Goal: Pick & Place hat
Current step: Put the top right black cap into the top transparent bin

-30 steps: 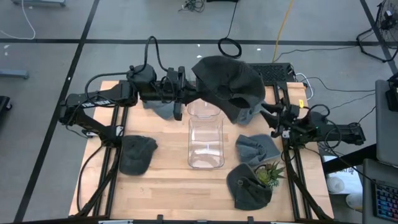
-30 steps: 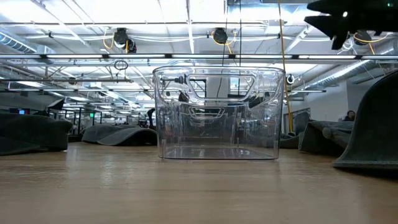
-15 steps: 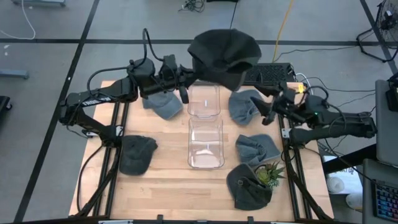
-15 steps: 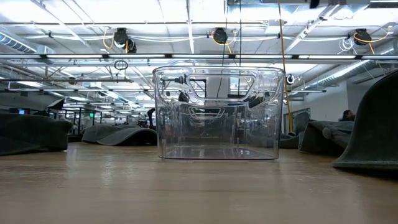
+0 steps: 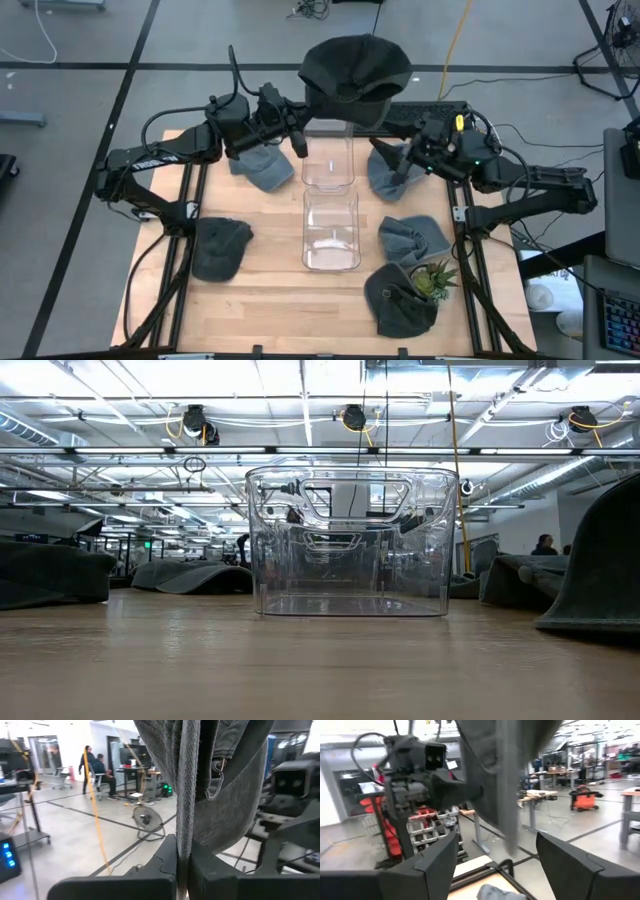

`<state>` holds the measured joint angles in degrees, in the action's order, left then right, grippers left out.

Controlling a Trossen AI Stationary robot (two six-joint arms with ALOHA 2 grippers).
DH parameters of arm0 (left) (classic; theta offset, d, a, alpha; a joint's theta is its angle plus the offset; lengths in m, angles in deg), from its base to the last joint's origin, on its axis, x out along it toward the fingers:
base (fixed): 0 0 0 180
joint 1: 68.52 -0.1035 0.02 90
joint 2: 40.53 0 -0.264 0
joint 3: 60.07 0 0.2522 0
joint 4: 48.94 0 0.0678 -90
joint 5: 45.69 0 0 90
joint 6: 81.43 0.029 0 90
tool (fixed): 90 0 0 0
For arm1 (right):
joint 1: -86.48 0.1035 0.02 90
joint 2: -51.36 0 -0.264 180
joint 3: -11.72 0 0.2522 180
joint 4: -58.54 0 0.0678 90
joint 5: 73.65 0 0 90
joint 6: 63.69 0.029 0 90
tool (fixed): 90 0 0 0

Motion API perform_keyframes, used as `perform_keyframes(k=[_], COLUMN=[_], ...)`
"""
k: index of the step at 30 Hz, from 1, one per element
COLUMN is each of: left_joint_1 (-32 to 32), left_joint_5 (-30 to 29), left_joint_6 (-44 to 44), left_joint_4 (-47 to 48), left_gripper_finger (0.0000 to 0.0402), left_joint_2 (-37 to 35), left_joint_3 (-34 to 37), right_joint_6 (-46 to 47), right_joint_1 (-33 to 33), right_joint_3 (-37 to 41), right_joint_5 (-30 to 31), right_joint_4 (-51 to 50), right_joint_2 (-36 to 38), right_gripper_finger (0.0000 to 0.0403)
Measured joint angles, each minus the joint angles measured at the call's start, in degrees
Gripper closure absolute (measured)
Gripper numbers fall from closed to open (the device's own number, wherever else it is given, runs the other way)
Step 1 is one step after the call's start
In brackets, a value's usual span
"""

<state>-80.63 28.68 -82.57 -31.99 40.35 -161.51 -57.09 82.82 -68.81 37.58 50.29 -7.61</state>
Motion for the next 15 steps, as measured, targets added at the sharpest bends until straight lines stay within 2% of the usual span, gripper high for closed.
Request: perform_keyframes(k=[10,13,15], left_joint_1=[1.1,1.4,1.5], left_joint_5=[-0.5,-0.7,-0.9], left_joint_6=[-0.6,-0.7,-0.7], left_joint_4=[3.3,4.1,4.3], left_gripper_finger=[0.0394,0.0394,0.0394], left_joint_2=[0.0,-0.1,-0.1], left_joint_3=[0.0,0.0,0.0], right_joint_6=[-0.3,-1.2,-2.0], right_joint_1=[0.0,0.0,0.0], right_joint_3=[-4.8,-4.8,-4.8], right_joint_5=[-0.5,-0.9,-1.2], right_joint_4=[2.5,4.2,4.4], right_joint_2=[-6.5,-7.4,-7.5], right_gripper_finger=[0.0153,0.0193,0.0240])
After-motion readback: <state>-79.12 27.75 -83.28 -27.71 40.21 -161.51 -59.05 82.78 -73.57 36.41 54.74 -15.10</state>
